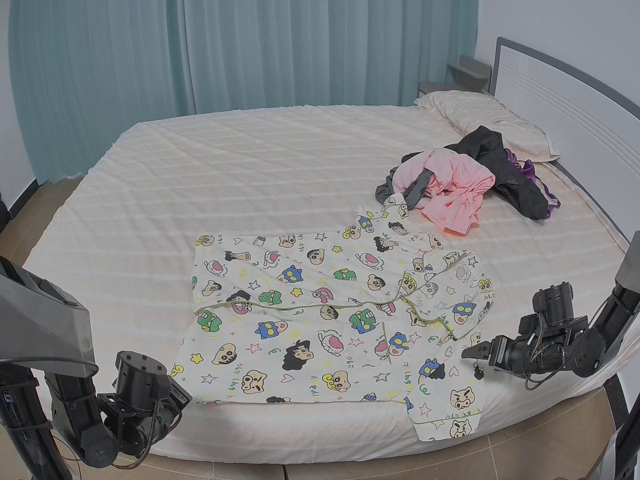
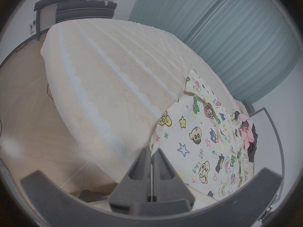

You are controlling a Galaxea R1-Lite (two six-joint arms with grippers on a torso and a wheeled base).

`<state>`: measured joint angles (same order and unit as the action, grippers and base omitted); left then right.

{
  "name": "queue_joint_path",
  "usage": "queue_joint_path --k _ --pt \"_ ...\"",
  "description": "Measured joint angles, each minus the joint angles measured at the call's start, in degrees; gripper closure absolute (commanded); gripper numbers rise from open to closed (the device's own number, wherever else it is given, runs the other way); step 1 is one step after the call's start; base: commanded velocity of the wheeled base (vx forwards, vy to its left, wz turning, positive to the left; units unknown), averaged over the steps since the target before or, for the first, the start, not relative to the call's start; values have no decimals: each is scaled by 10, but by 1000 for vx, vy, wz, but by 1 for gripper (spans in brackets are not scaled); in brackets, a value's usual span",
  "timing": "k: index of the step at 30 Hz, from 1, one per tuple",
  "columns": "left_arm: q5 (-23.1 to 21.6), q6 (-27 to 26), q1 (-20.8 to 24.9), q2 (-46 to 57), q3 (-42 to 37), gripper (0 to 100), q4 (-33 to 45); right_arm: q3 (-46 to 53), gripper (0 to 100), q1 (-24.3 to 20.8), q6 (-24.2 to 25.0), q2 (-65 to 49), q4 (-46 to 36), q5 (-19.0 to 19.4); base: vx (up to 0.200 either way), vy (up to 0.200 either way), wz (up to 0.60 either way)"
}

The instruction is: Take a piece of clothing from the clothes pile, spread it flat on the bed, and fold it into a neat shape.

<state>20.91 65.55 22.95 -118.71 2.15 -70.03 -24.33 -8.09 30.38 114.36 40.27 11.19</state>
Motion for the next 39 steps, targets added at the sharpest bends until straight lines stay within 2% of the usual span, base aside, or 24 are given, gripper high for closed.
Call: queue_joint_path --k 1,2,12,19,25,26,32,39 --pt "0 0 0 0 0 100 0 -7 0 -1 -5 9 0 4 0 0 0" --pt "0 0 1 0 0 100 0 -14 100 -2 -9 18 0 9 0 0 0" --pt "1 0 2 -1 1 100 0 -73 100 -3 -23 80 6 21 0 0 0" --pt "1 0 0 -1 2 100 -1 -89 100 1 -22 93 99 20 0 0 0" --pt "2 2 -2 -2 3 100 -1 -112 100 4 -24 110 112 19 0 0 0" --pt "2 2 -2 -3 3 100 -1 -116 0 5 -24 113 112 19 0 0 0" --pt "2 4 -2 -6 5 100 -1 -117 0 8 -25 125 112 18 0 0 0" --pt "1 4 -2 -8 5 100 -1 -92 0 39 -35 106 111 18 0 0 0"
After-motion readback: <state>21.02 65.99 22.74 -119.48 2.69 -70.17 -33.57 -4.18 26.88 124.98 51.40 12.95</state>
